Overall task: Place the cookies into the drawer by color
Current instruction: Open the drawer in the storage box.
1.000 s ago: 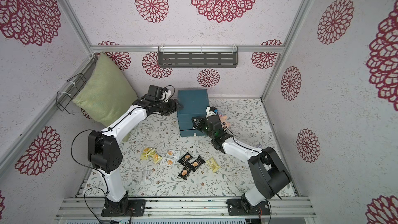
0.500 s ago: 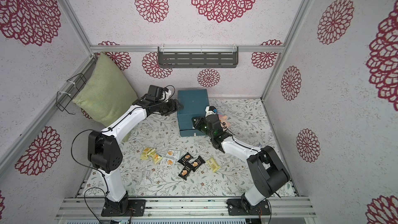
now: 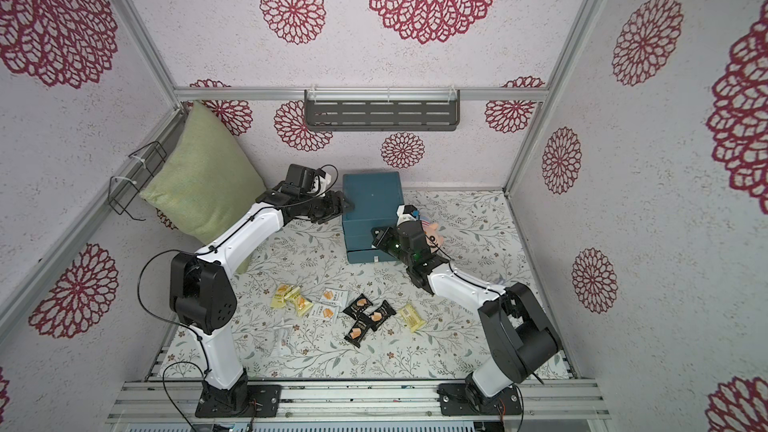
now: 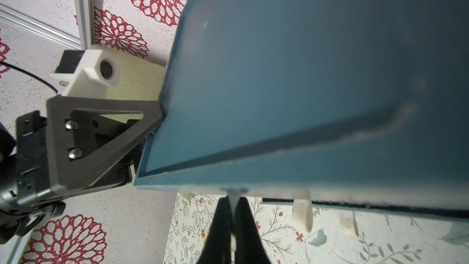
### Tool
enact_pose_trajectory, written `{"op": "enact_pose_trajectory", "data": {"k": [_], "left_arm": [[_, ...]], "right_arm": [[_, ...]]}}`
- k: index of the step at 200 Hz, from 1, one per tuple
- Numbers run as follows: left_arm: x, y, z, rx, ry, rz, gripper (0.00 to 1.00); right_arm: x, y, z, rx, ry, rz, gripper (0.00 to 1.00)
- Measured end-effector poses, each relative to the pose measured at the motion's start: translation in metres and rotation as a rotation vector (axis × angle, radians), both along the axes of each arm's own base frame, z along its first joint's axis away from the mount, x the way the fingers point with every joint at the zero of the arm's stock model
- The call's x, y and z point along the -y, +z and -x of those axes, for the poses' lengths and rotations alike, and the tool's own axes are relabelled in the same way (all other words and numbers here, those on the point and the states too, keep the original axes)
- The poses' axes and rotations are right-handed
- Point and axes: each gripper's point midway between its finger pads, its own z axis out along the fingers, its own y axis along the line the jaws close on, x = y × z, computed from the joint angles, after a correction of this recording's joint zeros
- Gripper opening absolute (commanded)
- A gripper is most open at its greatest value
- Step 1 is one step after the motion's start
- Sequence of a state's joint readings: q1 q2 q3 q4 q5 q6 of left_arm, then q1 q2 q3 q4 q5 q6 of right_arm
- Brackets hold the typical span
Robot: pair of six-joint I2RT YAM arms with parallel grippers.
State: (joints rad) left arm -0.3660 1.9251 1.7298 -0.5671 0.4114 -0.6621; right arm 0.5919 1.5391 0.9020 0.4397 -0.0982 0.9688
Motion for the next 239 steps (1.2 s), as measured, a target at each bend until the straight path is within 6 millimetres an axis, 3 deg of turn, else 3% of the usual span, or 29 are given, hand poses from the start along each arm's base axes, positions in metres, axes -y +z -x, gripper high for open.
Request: {"op": "enact_pose_trajectory", "data": {"k": [32,163,239], "left_arm": [[0.000,0.000,0.000,0.001,0.002,-0.001,0.69],[0.000,0.000,-0.001,-0.002,0.006,-0.001,0.69],[0.000,-0.001,0.000,-0.011,0.014,0.006,0.69]], "right_arm": [[0.000,0.003,0.018,0.010,0.024,0.004,0.00],[0.000,0.012,0.126,0.065,0.118,0.062,0.00],[0.012,-0.009,0.129,0.043,0.087,0.143,0.00]]}}
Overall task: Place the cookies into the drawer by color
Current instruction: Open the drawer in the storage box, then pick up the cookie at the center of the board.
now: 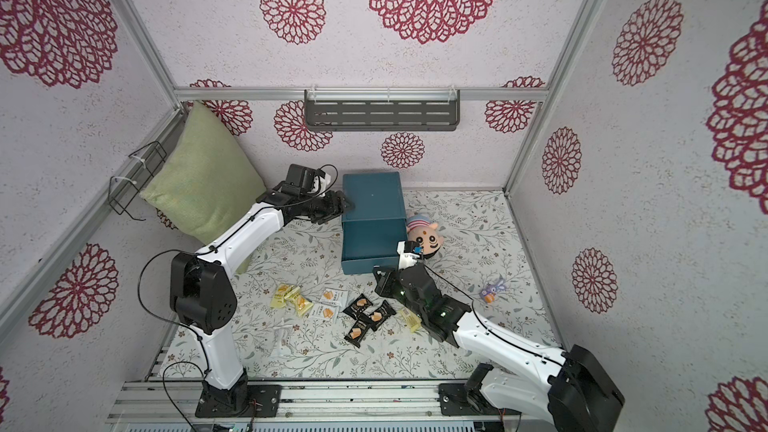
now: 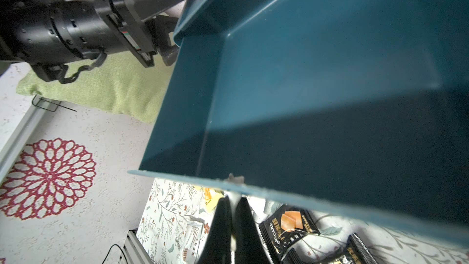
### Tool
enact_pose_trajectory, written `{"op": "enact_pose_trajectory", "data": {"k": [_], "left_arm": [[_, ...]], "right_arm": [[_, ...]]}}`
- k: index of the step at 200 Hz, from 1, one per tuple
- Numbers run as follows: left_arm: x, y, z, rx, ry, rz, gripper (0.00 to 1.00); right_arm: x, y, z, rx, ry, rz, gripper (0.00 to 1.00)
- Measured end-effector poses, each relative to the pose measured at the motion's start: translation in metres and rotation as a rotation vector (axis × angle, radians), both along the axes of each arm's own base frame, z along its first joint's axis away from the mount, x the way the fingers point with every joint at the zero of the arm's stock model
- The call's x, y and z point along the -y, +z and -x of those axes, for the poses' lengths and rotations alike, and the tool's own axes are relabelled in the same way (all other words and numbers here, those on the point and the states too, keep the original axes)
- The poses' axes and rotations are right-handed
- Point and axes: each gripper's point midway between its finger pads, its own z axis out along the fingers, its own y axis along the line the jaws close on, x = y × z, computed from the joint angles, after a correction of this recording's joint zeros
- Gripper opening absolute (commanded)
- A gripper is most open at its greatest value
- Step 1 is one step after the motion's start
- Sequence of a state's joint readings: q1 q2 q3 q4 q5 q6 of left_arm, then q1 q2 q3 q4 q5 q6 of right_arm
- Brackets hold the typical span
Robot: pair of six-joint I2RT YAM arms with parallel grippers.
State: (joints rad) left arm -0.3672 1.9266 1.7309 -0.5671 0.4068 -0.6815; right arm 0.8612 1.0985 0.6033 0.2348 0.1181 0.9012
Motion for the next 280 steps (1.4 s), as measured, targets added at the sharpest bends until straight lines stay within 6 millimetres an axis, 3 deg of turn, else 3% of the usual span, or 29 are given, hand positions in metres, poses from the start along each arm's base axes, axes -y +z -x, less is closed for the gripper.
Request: {"op": "enact_pose_trajectory", "data": {"k": [46,71,83,88,113,147,161,177,198,227,251,280], "left_arm": [[0.000,0.000,0.000,-0.003,0.002,0.001,0.75],[-0.001,0.000,0.002,-0.004,0.005,0.001,0.89],[-0.004,0.004,0.006,0.001,0.008,-0.003,1.00],[-0.005,0.006,0.008,0.002,0.014,-0.002,0.98],[-0.015,0.035,0.022,0.055,0.031,-0.001,0.97],[-0.039,0.095,0.058,0.189,0.081,0.011,0.97],[-0.052,0.112,0.078,0.243,0.109,0.018,0.97],[-0.067,0.116,0.102,0.268,0.143,0.020,0.97],[-0.089,0.101,0.136,0.271,0.196,0.007,0.97],[-0.113,0.065,0.175,0.245,0.259,-0.004,0.97],[-0.123,0.030,0.200,0.218,0.296,0.038,0.97],[-0.127,-0.014,0.218,0.158,0.329,0.084,0.98]], "right_arm": [[0.002,-0.007,-0.001,-0.005,-0.010,0.022,0.00],[0.002,-0.007,-0.001,0.010,-0.001,0.039,0.34],[0.003,-0.008,0.000,0.009,0.003,0.049,0.43],[0.003,-0.009,0.000,0.014,0.007,0.061,0.46],[0.004,-0.003,0.002,0.040,0.031,0.101,0.67],[0.010,0.020,0.012,0.101,0.074,0.108,0.98],[0.016,0.027,0.019,0.123,0.091,0.115,0.99],[0.025,0.032,0.030,0.148,0.111,0.113,0.99],[0.040,0.020,0.045,0.155,0.127,0.134,0.99],[0.062,-0.023,0.064,0.107,0.140,0.192,0.99],[0.073,-0.060,0.075,0.038,0.145,0.233,0.99],[0.073,-0.082,0.081,-0.021,0.169,0.246,0.92]]}}
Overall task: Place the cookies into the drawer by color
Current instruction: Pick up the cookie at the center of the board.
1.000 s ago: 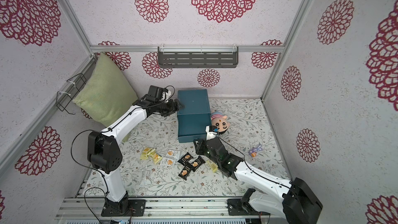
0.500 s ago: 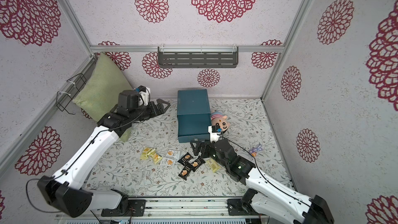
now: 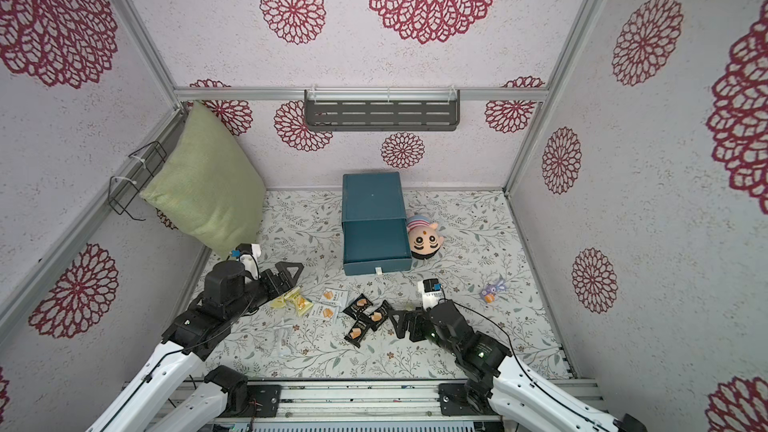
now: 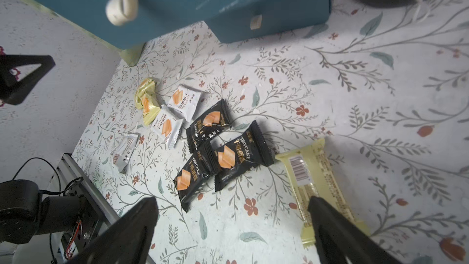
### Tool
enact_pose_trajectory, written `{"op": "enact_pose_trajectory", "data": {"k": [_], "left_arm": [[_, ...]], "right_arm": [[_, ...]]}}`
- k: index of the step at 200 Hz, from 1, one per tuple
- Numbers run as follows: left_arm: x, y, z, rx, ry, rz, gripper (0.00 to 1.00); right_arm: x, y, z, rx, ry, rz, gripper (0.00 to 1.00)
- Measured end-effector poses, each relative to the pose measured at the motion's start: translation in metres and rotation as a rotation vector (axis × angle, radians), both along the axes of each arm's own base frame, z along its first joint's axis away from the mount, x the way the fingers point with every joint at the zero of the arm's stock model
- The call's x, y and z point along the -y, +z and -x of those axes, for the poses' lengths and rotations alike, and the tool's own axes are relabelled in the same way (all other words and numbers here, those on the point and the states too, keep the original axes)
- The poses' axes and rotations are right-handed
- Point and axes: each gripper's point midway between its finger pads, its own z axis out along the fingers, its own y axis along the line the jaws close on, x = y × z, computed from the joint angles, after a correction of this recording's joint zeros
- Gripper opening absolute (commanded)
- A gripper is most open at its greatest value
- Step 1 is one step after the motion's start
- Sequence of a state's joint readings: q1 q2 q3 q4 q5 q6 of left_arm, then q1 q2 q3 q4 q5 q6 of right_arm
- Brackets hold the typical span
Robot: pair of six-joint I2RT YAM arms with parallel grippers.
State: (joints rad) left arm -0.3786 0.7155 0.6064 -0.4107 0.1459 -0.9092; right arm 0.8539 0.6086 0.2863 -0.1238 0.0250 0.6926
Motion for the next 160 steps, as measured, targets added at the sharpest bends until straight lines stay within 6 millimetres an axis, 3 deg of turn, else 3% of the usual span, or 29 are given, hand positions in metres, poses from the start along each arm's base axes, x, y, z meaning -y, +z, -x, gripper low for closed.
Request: {"op": "enact_pose_trajectory", "data": {"k": [20,73,125,160], "left_arm": [[0.003,-0.016,0.008,-0.029,-0.003,0.020,0.97],[0.017,-0.025,0.024,-0.035,-0.039,0.049,0.98],[0.012,-0.048,0.029,-0.072,-0.005,0.028,0.97],[0.009,-0.051,0.028,-0.073,0.014,0.019,0.97]], "right_arm": [[-0.008,-0.008,0.003,-0.030,0.032,-0.007,0.89],[-0.037,-0.030,0.022,-0.068,0.163,0.044,0.78],[-0.064,-0.054,0.048,-0.110,0.279,0.105,0.78],[-0.093,-0.040,0.057,-0.058,0.334,0.161,0.82]]}}
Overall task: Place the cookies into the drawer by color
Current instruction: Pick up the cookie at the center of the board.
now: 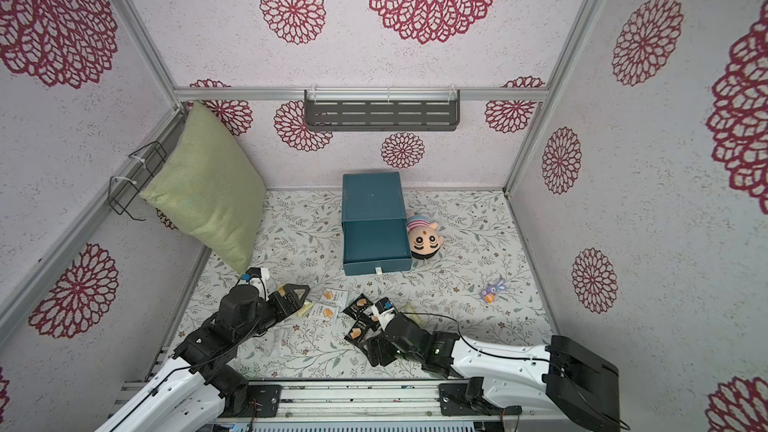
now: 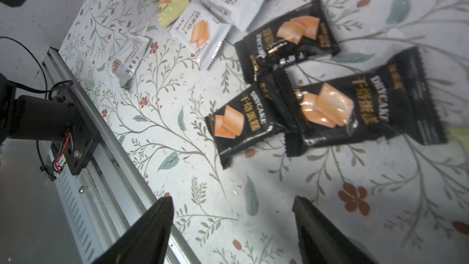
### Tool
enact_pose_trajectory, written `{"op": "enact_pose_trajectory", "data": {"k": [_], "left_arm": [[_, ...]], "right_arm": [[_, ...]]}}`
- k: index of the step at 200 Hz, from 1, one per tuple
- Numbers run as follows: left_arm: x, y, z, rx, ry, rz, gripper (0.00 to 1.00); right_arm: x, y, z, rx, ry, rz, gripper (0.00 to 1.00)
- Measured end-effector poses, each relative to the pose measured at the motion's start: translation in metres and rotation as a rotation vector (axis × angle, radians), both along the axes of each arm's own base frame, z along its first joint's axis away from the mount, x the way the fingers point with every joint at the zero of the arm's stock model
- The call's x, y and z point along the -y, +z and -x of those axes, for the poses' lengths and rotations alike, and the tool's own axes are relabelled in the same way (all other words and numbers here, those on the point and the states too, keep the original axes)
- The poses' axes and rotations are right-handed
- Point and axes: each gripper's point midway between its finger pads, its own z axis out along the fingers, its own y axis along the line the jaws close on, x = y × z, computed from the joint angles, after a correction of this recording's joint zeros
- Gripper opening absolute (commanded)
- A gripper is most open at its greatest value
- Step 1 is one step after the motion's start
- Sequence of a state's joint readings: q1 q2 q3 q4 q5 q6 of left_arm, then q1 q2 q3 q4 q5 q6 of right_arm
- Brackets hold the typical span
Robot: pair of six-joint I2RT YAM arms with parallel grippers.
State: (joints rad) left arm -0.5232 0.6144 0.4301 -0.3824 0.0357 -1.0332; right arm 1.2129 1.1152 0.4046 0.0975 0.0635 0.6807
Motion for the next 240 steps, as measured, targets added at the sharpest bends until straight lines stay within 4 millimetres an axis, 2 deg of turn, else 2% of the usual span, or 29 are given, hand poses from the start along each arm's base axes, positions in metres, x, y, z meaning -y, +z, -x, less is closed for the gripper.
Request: {"op": "enact_pose_trajectory", "data": {"k": [23,41,69,105,139,201,240], "left_arm": [[-0.001,-0.001,-0.001,-0.002,0.007,-0.006,0.97],[-0.003,-0.003,-0.002,-0.004,0.015,-0.014,0.97],[-0.004,-0.003,-0.002,-0.005,0.020,-0.019,0.97],[-0.004,-0.002,-0.002,-0.002,0.019,-0.017,0.97],[-0.004,-0.001,-0.002,0.003,0.019,-0.015,0.97],[-0.004,0.001,0.000,0.015,0.017,-0.009,0.97],[-0.005,0.007,0.001,0.036,0.015,0.001,0.97]], "right_arm": [[-0.015,0.017,-0.008,0.051,0.003,0.020,0.83],[-0.018,0.018,-0.013,0.063,-0.013,0.048,0.83],[-0.021,0.005,-0.014,0.030,-0.039,0.096,0.83],[-0.034,-0.016,0.001,-0.037,-0.039,0.138,0.83],[-0.039,-0.034,0.001,-0.083,-0.077,0.185,0.84],[-0.057,-0.040,-0.021,-0.037,-0.148,0.286,0.87],[-0.059,-0.045,-0.035,0.017,-0.172,0.385,0.87]]}}
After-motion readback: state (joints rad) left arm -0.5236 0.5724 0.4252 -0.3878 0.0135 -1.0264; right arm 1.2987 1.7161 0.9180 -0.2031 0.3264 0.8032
